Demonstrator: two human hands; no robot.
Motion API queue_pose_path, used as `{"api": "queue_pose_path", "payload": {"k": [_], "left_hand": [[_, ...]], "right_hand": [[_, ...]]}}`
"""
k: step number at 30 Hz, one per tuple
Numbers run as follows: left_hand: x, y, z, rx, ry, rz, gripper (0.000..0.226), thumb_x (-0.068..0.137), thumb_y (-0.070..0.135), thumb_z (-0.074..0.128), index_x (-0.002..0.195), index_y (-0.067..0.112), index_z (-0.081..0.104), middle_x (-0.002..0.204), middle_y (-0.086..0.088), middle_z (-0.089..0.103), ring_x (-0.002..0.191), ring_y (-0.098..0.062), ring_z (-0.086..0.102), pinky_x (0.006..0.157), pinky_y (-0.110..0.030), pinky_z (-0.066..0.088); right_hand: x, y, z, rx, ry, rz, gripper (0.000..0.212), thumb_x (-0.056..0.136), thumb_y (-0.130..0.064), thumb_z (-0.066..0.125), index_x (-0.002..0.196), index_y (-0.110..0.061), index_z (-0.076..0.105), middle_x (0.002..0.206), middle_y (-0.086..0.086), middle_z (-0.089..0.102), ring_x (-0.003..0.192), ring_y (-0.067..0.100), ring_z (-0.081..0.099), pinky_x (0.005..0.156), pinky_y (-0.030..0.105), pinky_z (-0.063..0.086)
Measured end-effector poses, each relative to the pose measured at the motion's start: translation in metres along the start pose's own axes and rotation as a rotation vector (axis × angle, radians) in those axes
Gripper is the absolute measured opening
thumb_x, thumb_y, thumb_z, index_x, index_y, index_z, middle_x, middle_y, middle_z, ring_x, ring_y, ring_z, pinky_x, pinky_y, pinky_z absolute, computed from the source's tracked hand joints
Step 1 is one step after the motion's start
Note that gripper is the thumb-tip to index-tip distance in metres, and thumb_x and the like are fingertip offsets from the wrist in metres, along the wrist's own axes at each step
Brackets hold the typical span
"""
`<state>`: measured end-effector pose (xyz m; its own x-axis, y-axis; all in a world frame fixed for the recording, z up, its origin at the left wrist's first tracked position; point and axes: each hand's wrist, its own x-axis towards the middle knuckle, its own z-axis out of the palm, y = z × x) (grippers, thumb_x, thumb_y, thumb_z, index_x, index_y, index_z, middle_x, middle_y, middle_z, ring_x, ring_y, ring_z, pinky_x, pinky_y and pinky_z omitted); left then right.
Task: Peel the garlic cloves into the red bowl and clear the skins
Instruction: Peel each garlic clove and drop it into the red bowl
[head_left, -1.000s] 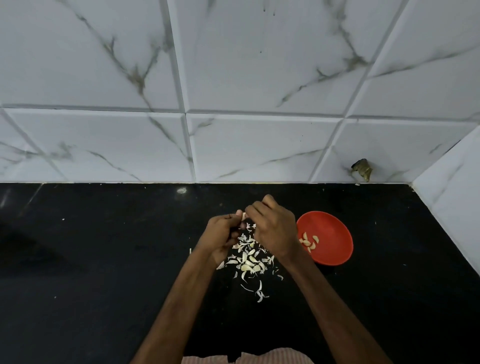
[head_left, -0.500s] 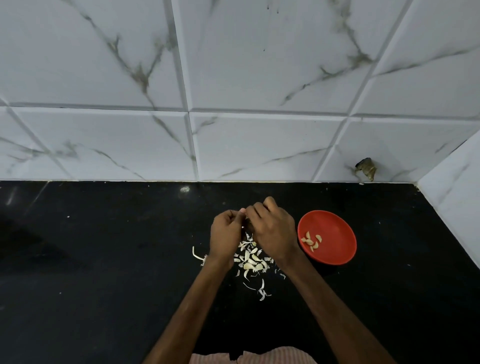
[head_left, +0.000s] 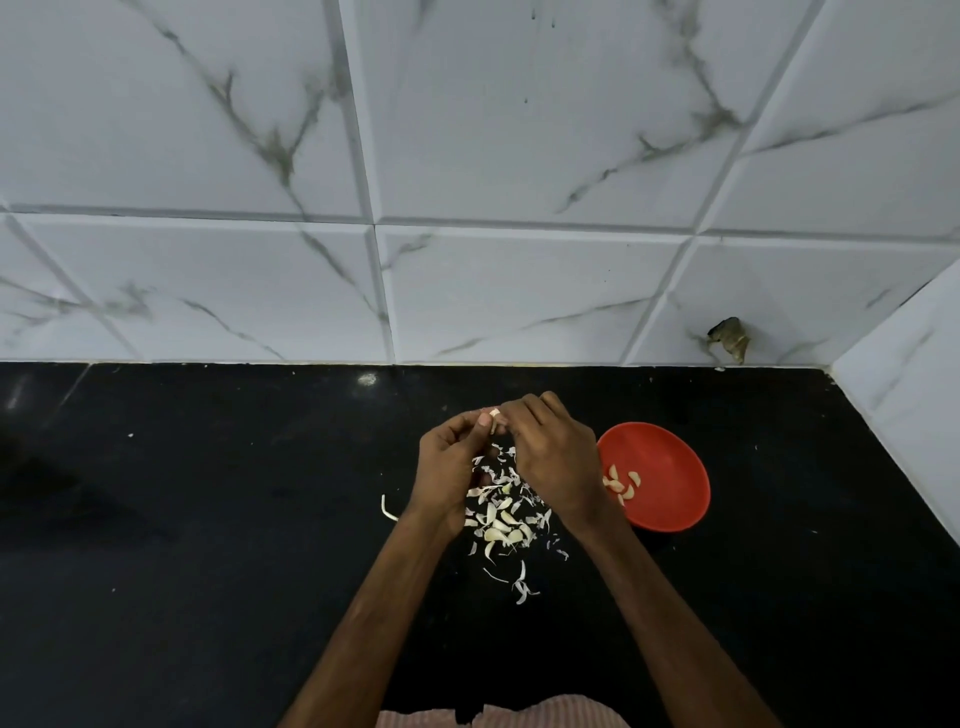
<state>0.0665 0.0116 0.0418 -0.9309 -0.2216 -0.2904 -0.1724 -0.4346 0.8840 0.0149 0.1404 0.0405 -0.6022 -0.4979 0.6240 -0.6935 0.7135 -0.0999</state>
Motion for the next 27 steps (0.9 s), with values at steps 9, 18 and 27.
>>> {"api": "queue_pose_path", "payload": {"k": [9,18,27], "left_hand": [[0.001,-0.004,-0.001,0.021,0.026,0.043,0.024,0.103,0.02,0.055,0.098,0.002,0.071,0.067,0.004,0.063,0.057,-0.008,0.047,0.045,-0.021,0.037],[0.004,-0.004,-0.006,0.003,-0.094,0.099,0.03,0.099,0.031,0.058,0.114,0.006,0.067,0.079,0.0,0.066,0.051,-0.004,0.046,0.041,-0.017,0.035],[0.011,-0.019,-0.021,0.313,0.004,0.294,0.019,0.09,0.021,0.074,0.105,0.015,0.065,0.088,-0.007,0.077,0.072,-0.016,0.069,0.069,-0.041,0.056]], "right_hand": [[0.0,0.003,-0.005,0.041,-0.02,-0.089,0.026,0.089,-0.006,0.05,0.099,-0.009,0.074,0.085,0.0,0.068,0.077,0.016,0.06,0.056,0.021,0.048],[-0.005,0.004,-0.003,0.424,-0.027,0.261,0.008,0.095,-0.004,0.064,0.101,-0.004,0.069,0.091,0.002,0.066,0.082,0.015,0.061,0.065,0.033,0.053],[-0.02,0.007,0.008,0.566,-0.138,0.505,0.005,0.093,-0.017,0.071,0.093,-0.012,0.072,0.083,-0.009,0.065,0.078,0.002,0.063,0.068,0.02,0.05]]}}
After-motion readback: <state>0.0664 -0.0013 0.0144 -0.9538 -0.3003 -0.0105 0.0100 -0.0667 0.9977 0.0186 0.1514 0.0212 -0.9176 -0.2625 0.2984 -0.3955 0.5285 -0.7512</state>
